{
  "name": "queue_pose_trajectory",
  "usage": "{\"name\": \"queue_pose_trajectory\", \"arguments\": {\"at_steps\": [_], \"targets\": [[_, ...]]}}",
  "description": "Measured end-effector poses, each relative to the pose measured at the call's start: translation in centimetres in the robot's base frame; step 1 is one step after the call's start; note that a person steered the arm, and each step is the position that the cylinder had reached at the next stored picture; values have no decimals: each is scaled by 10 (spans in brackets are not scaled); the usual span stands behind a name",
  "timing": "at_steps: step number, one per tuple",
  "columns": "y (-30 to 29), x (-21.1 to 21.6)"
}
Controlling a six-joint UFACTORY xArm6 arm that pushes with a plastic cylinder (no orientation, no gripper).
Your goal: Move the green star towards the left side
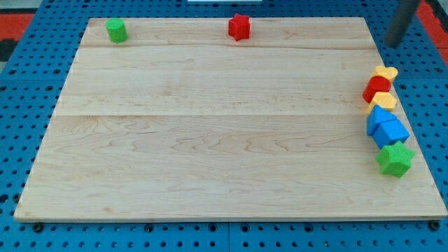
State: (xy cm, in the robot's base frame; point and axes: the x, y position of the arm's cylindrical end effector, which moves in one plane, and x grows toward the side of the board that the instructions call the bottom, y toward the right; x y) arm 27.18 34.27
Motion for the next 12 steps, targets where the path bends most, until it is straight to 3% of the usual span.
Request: {"name": "queue_pose_trajectory", "arguments": {"at_steps": [2,5,6,7,8,10,12], "targets": [[-24,1],[-256,59],[-312,149],[-349,265],[-359,347],[-329,347],[-219,347]]}}
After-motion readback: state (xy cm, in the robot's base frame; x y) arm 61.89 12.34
